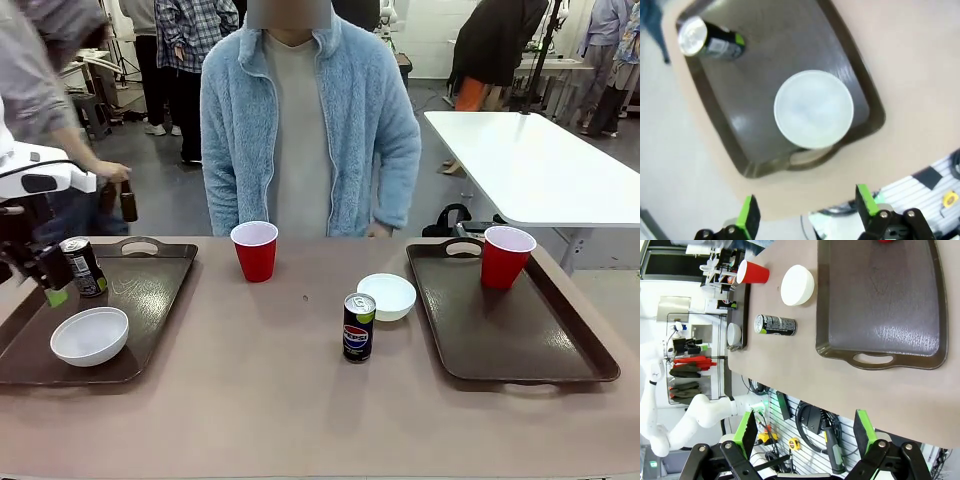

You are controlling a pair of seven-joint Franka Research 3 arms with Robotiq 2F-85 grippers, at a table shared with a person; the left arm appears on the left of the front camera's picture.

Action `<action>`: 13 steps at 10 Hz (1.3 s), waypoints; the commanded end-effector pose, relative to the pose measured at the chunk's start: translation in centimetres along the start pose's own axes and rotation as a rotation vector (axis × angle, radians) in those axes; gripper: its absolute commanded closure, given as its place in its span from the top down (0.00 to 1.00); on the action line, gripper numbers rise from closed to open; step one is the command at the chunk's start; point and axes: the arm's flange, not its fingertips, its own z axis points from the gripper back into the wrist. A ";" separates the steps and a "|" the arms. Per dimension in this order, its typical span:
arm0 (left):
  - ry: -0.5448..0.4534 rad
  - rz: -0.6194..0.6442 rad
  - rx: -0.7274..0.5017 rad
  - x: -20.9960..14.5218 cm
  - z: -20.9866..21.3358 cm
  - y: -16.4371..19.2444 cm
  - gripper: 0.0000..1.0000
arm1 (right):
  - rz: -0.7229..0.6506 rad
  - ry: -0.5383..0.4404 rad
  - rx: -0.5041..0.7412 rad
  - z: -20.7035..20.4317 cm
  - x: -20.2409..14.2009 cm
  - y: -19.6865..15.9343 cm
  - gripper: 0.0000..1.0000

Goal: Prepare tableware on both trays.
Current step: Pick up a Picnic Bowl from the table and place it on a Handle tray.

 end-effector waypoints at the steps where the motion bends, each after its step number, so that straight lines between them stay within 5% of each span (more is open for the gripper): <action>1: -0.038 -0.002 0.003 1.1 -0.5 0.1 1.00 | 0.002 -0.006 0.028 0.0 0.2 0.1 1.00; 7: -0.027 -0.004 0.002 0.9 -0.3 0.0 0.96 | 0.002 -0.006 0.028 0.0 0.2 0.1 1.00; 9: 0.009 0.044 -0.369 2.2 -0.1 3.0 1.00 | 0.051 -0.018 -0.053 -0.7 -0.1 1.6 1.00; 13: -0.139 0.206 -0.798 0.7 0.3 11.8 1.00 | 0.077 0.088 -0.203 -4.1 1.2 7.9 1.00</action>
